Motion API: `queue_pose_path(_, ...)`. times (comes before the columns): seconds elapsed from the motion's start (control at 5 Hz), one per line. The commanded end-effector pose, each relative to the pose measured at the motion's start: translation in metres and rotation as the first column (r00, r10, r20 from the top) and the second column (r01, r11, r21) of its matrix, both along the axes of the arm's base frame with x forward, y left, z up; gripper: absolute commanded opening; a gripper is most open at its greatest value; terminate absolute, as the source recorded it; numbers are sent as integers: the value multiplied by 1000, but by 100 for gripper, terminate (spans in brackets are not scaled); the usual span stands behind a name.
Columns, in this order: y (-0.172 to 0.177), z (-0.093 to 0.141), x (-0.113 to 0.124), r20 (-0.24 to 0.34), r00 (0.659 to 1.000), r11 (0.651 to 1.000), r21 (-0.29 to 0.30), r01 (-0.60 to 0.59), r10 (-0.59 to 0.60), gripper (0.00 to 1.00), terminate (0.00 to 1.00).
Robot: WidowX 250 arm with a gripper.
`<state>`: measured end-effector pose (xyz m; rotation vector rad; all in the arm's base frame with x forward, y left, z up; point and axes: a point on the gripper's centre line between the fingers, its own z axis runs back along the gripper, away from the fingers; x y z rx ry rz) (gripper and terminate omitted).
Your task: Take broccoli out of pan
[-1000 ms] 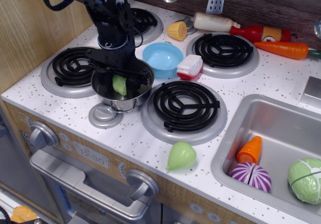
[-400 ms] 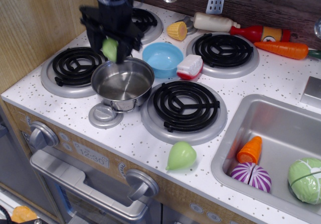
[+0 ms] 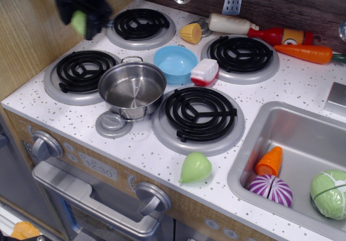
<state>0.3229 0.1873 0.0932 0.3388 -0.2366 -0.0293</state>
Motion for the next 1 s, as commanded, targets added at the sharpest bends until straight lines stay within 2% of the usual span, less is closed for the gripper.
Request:
queue_pose_path(0.0,19,-16,6,82,996,999,-22,40,-38,100,0)
queue_pose_path(0.2,10,-22,10,94,995,997,-62,45,-39,100,0)
queue_pose_path(0.4,-4,-11,10,132,991,993,-116,17,-2,100,0)
queue_pose_path(0.6,-4,-11,10,132,991,993,-116,17,-2,100,0)
queue_pose_path(0.8,-4,-11,10,132,991,993,-116,17,-2,100,100)
